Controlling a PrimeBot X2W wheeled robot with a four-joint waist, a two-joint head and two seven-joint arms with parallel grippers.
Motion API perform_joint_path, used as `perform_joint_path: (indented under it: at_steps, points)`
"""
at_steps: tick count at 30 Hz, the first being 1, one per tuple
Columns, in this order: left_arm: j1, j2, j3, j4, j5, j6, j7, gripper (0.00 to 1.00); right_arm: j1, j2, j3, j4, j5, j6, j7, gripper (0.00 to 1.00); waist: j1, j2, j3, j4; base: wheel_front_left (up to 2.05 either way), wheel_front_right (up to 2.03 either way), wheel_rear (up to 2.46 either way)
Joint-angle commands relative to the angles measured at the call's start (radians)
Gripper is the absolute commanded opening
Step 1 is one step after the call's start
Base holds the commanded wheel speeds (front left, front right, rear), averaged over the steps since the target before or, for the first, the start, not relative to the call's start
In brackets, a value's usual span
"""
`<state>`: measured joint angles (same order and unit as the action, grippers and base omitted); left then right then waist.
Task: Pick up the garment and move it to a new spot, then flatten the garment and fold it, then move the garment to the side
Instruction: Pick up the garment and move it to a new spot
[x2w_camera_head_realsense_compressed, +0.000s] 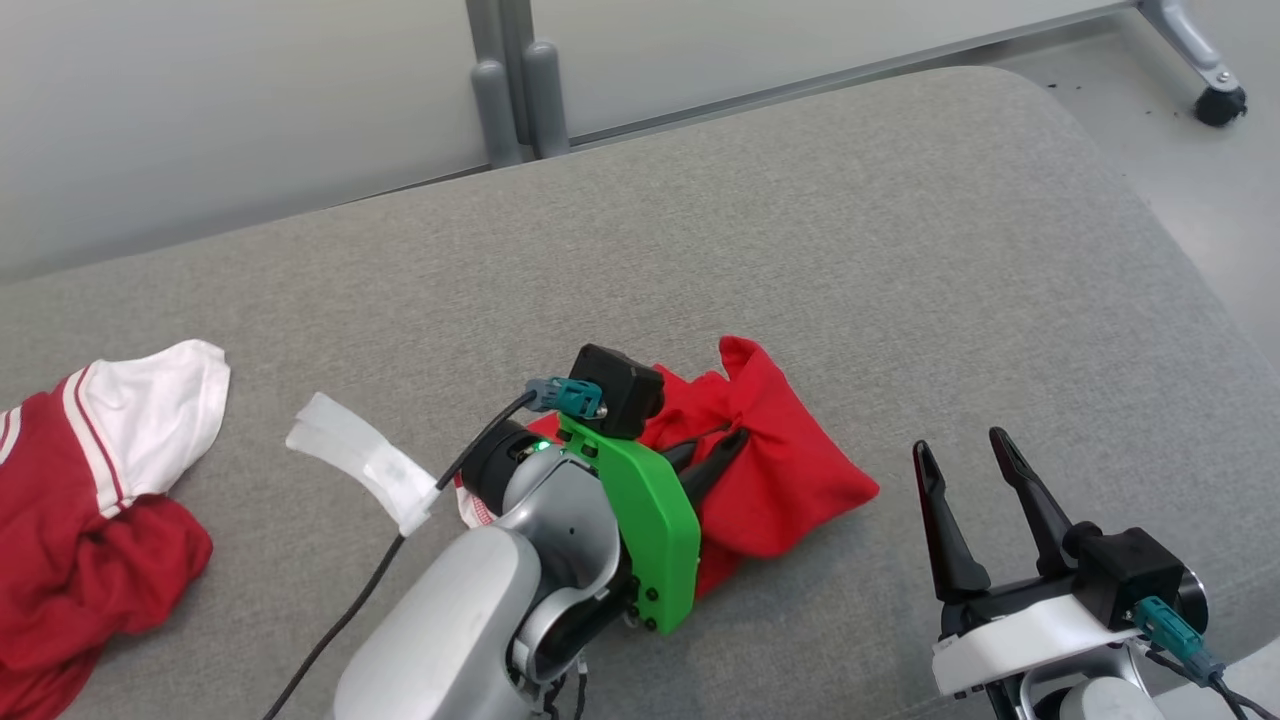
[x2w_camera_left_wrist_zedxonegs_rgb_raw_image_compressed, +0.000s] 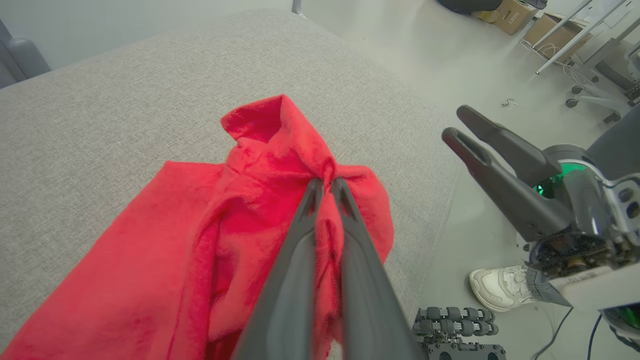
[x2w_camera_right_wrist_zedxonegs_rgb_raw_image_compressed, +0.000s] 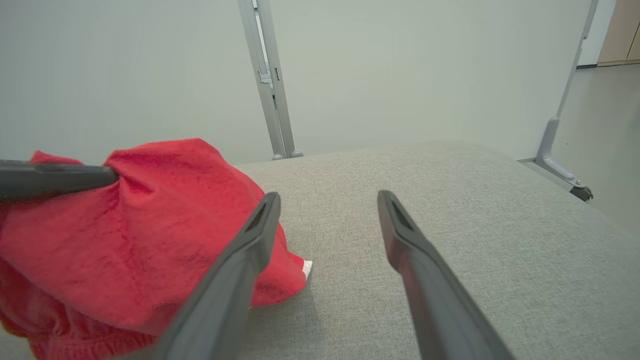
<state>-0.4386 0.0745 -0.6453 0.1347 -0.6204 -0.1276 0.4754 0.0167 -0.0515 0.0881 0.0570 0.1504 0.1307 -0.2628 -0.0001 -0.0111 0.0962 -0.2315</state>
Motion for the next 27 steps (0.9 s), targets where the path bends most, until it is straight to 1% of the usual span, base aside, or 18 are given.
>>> perform_joint_path:
  at_steps: [1,4,6,8,11,12,14,16,17,18,19,20,24,27]
  points:
    - [0.006,0.028,0.002,-0.011,-0.016,-0.004,0.013,0.0,0.008,-0.001,0.001,-0.002,-0.003,0.0,-0.003,1.0,0.0001,0.0111,0.004,-0.044,0.0,0.0,0.0]
    - [-0.002,0.053,0.006,-0.027,-0.062,-0.004,0.047,0.0,0.011,0.0,0.001,-0.001,-0.003,0.0,-0.003,1.0,0.0001,0.0111,0.004,-0.059,0.0,0.0,0.0]
    - [-0.014,0.08,0.02,-0.028,-0.077,-0.004,0.07,0.0,0.017,0.0,0.003,0.0,-0.003,0.0,-0.003,1.0,0.0001,0.0111,0.003,-0.063,0.0,0.0,0.0]
    - [-0.028,0.103,0.04,-0.005,-0.069,0.012,0.07,0.0,0.017,0.0,0.008,0.001,-0.005,0.0,-0.003,1.0,0.0001,0.0111,0.004,-0.068,0.0,0.0,0.0]
    - [-0.042,0.114,0.051,0.034,-0.05,0.02,0.05,0.0,0.014,0.0,0.015,0.004,-0.004,0.0,-0.003,1.0,0.0001,0.0111,0.007,-0.073,0.0,0.0,0.0]
    - [-0.051,0.115,0.056,0.065,-0.043,0.023,0.038,0.04,0.01,0.0,0.018,0.006,-0.003,0.0,-0.003,1.0,0.0001,0.0111,0.01,-0.076,0.0,0.0,0.0]
    - [-0.078,0.123,0.056,0.133,-0.016,0.02,0.012,0.16,0.001,0.0,0.027,0.008,0.006,0.0,-0.003,1.0,0.0001,0.0111,0.015,-0.08,0.0,0.0,0.0]
    - [-0.111,0.128,0.053,0.204,0.013,0.019,-0.024,0.2,-0.005,0.0,0.039,0.01,0.012,0.0,-0.003,1.0,0.0001,0.0111,0.022,-0.085,0.0,0.0,0.0]
    - [-0.126,0.125,0.049,0.242,0.026,0.017,-0.044,0.33,-0.008,0.0,0.044,0.011,0.016,0.0,-0.003,1.0,0.0001,0.0111,0.025,-0.087,0.0,0.0,0.0]
    - [-0.141,0.123,0.042,0.277,0.044,0.015,-0.065,0.6,-0.012,0.0,0.05,0.012,0.018,0.0,-0.003,1.0,0.0001,0.0111,0.028,-0.09,0.0,0.0,0.0]
    - [-0.16,0.124,0.031,0.309,0.064,0.014,-0.09,0.84,-0.014,0.0,0.054,0.012,0.021,0.0,-0.003,1.0,0.0001,0.0111,0.031,-0.092,0.0,0.0,0.0]
    - [-0.176,0.125,0.019,0.345,0.082,0.013,-0.111,1.0,-0.015,0.0,0.057,0.013,0.024,0.0,-0.003,1.0,0.0001,0.0111,0.033,-0.094,0.0,0.0,0.0]
    - [-0.222,0.123,-0.021,0.467,0.137,0.007,-0.194,1.0,-0.009,0.0,0.059,0.019,0.033,0.0,-0.003,1.0,0.0001,0.0111,0.038,-0.101,0.0,0.0,0.0]
    - [-0.241,0.115,-0.03,0.543,0.153,0.006,-0.254,1.0,-0.002,0.0,0.057,0.021,0.035,0.0,-0.003,1.0,0.0001,0.0111,0.039,-0.101,0.0,0.0,0.0]
